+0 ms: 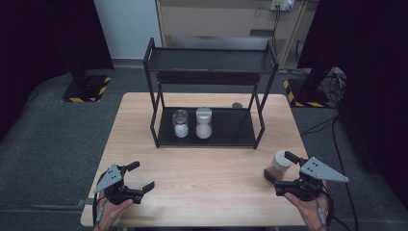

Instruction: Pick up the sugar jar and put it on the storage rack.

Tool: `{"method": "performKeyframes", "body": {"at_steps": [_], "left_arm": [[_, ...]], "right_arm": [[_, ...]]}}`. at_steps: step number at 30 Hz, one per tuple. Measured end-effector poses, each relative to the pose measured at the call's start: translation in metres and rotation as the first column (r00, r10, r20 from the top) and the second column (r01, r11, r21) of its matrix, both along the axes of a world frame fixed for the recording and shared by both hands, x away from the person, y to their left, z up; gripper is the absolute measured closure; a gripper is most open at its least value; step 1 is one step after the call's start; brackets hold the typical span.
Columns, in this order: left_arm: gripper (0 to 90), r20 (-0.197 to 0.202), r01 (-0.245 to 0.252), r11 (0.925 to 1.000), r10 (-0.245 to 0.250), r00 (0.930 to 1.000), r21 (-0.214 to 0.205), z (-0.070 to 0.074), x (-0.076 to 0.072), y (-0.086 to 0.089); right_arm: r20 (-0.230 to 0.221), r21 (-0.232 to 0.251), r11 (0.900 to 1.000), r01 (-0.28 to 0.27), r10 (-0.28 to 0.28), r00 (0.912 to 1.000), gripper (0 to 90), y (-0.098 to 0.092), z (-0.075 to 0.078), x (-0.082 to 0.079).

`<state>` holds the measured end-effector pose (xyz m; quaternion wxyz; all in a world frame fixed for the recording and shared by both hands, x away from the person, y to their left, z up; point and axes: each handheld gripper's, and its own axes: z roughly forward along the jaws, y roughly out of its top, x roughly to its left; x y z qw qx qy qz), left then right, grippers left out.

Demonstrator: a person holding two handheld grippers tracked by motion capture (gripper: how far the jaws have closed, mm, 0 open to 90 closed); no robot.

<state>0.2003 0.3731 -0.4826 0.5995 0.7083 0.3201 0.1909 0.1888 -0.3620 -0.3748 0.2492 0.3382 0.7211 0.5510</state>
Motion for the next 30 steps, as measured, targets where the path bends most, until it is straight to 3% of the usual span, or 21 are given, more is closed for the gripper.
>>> {"method": "performKeyframes", "body": {"at_steps": [17, 30], "left_arm": [[0.0, 0.001, 0.001, 1.0, -0.001, 1.0, -0.002, 0.0, 0.0, 0.0], [0.0, 0.002, -0.005, 1.0, 0.005, 1.0, 0.001, 0.0, -0.001, 0.001]], "right_arm": [[-0.015, 0.004, 0.9952, 0.097, -0.097, 0.9951, 5.4, -0.013, -0.021, -0.023], [-0.035, 0.022, 0.9907, 0.134, -0.133, 0.9905, 3.9, -0.02, -0.042, -0.03]]}}
